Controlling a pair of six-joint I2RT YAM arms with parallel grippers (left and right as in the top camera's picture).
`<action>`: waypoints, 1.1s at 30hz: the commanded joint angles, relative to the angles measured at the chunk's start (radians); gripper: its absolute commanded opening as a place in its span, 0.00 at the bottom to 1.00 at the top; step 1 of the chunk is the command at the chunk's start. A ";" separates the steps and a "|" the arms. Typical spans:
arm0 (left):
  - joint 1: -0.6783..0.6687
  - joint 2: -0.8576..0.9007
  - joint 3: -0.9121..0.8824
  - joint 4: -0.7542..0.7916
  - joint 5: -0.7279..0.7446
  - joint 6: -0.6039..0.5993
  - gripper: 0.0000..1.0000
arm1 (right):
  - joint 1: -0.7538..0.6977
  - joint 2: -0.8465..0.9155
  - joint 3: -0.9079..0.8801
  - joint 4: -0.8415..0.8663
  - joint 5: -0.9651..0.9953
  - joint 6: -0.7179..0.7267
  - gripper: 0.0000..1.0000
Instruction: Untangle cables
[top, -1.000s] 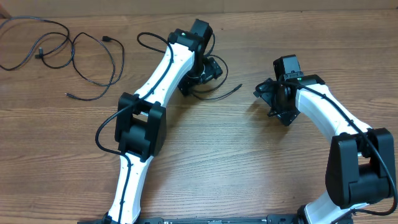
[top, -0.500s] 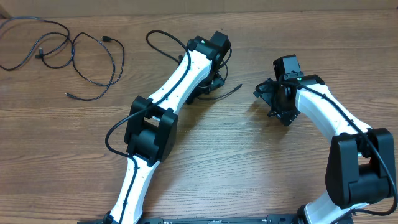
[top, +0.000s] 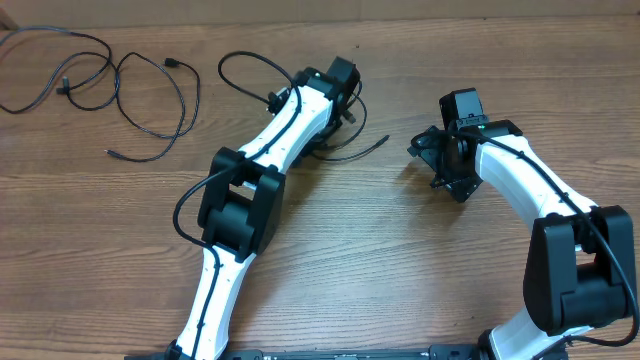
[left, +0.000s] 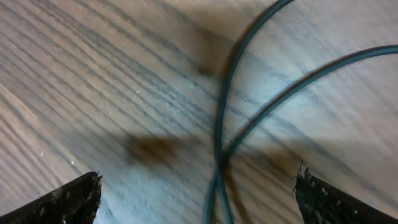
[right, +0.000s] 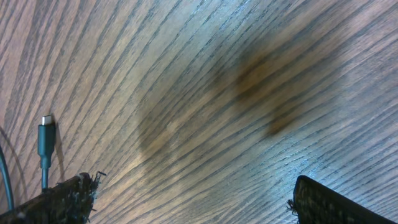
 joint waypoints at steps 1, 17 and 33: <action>0.000 0.009 -0.126 0.063 -0.037 0.094 0.91 | -0.002 0.000 0.006 0.002 -0.002 -0.004 1.00; 0.101 -0.035 -0.217 -0.027 0.105 0.447 0.04 | -0.002 0.000 0.006 0.002 -0.002 -0.004 1.00; 0.460 -0.703 -0.112 -0.508 -0.012 0.555 0.05 | -0.002 0.000 0.006 0.002 -0.002 -0.004 1.00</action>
